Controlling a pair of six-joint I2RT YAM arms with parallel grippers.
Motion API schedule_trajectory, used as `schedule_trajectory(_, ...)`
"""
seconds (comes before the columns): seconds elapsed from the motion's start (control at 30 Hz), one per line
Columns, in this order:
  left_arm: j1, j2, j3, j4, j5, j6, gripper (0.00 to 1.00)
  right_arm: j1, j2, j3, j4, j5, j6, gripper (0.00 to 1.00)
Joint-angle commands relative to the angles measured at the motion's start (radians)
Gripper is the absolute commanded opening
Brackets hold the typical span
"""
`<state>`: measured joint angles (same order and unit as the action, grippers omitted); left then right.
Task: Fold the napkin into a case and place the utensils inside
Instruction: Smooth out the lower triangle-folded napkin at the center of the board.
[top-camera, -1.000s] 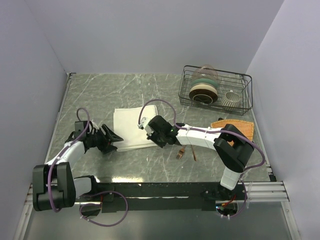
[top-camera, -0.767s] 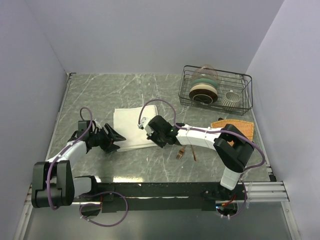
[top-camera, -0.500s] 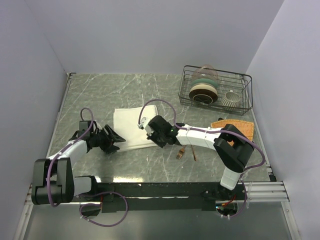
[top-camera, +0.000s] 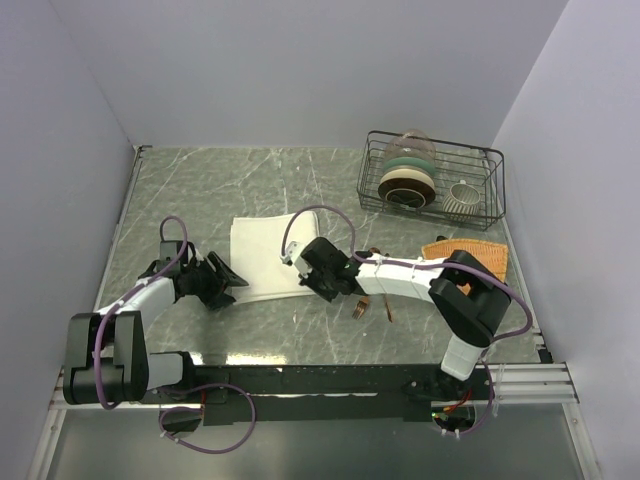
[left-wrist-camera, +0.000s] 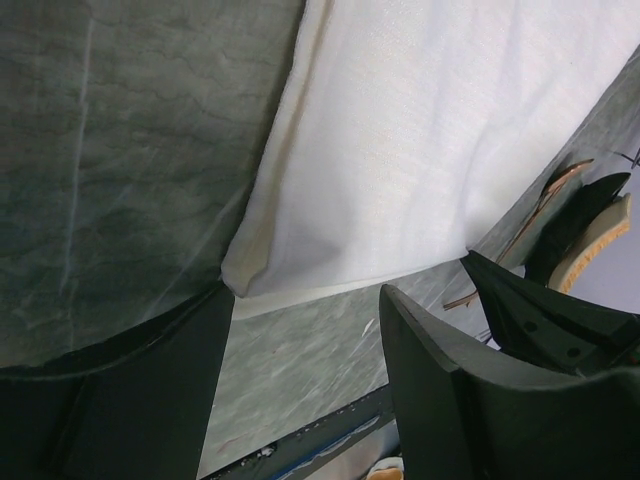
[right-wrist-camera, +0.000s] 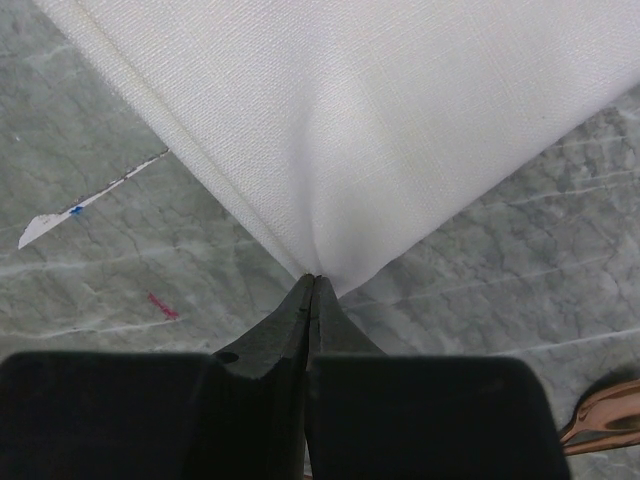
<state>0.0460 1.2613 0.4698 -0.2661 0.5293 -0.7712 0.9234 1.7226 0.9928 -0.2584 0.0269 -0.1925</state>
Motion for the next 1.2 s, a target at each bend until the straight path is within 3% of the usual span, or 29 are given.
schedule_trajectory(0.0,-0.001,0.003,0.021,-0.030,-0.063,0.013,0.67,0.005,-0.047,-0.008,0.001,0.030,-0.002,0.00)
schedule_trajectory(0.23,-0.001,-0.003,0.021,-0.039,-0.074,0.016,0.66,0.005,-0.057,-0.014,0.011,-0.001,-0.012,0.00)
schedule_trajectory(0.43,-0.001,-0.063,0.069,-0.061,-0.087,0.038,0.46,0.009,-0.012,0.017,-0.004,-0.016,-0.016,0.00)
schedule_trajectory(0.63,-0.001,-0.031,0.107,-0.075,-0.086,0.059,0.43,0.009,0.003,0.030,-0.018,-0.024,-0.025,0.00)
schedule_trajectory(0.83,-0.003,-0.019,0.125,-0.082,-0.071,0.076,0.21,0.009,0.014,0.043,-0.021,-0.024,-0.021,0.00)
schedule_trajectory(0.9,-0.005,-0.010,0.130,-0.094,-0.075,0.079,0.21,0.009,0.015,0.043,-0.022,-0.024,-0.019,0.00)
schedule_trajectory(1.07,-0.005,0.021,0.128,-0.099,-0.086,0.079,0.36,0.009,0.023,0.049,-0.025,-0.024,-0.016,0.00)
schedule_trajectory(1.17,-0.008,0.038,0.127,-0.099,-0.095,0.082,0.36,0.008,0.028,0.053,-0.028,-0.024,-0.013,0.00)
